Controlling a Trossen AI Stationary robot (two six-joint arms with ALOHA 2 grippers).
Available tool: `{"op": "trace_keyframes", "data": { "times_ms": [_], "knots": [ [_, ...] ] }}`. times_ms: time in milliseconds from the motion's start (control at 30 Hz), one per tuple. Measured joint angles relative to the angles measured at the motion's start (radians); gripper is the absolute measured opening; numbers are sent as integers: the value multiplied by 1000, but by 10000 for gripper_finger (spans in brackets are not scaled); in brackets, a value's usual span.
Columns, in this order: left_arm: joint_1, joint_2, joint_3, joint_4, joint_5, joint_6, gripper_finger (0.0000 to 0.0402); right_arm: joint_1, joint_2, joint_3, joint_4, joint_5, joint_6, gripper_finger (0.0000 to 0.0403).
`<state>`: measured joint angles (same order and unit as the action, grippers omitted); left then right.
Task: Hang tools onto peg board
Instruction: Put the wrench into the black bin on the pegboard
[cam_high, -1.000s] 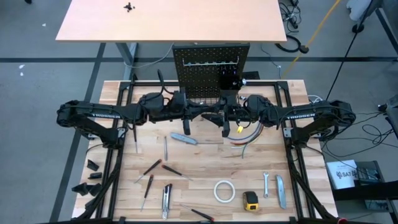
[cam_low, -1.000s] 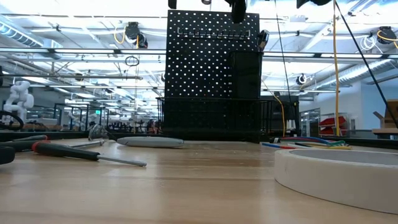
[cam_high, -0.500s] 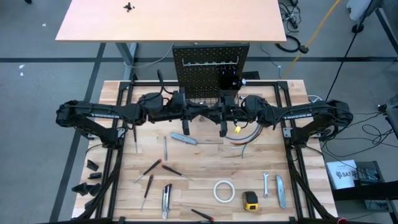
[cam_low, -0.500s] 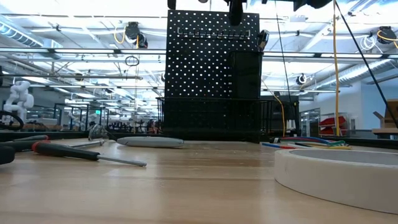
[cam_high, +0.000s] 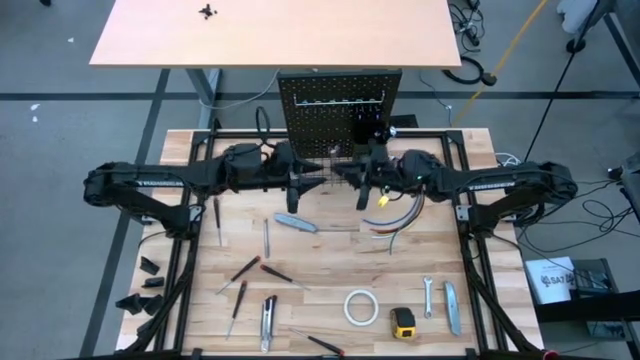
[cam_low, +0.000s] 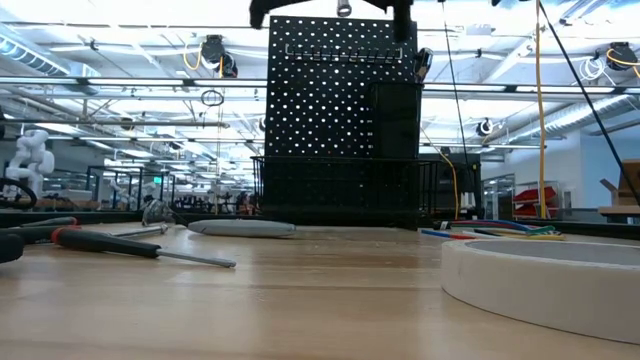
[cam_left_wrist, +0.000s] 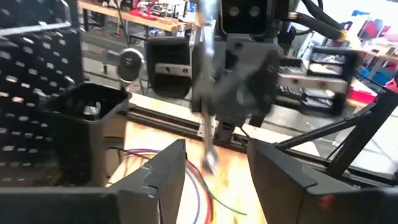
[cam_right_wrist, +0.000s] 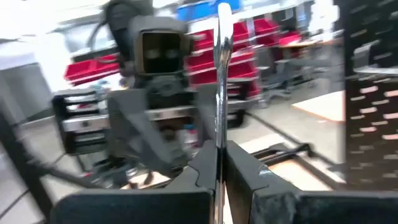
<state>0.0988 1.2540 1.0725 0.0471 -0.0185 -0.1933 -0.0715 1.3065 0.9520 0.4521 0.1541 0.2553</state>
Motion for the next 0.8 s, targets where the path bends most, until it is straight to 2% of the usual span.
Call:
{"op": "trace_keyframes", "data": {
  "times_ms": [300,400,500,600,800],
  "knots": [
    [33,-221,0,-214,-37,106,187,0,-148,0,-238,281,-15,5],
    [33,-264,0,-247,-39,146,187,1,-196,0,-262,422,-3,5],
    [33,-283,-2,-241,-41,192,187,1,-221,1,-263,518,-55,5],
    [39,-299,-60,-161,-62,206,187,1,-219,1,-284,581,-90,5],
    [98,-338,-230,14,-64,105,187,29,-237,1,-305,571,-58,5]
  ]
}}
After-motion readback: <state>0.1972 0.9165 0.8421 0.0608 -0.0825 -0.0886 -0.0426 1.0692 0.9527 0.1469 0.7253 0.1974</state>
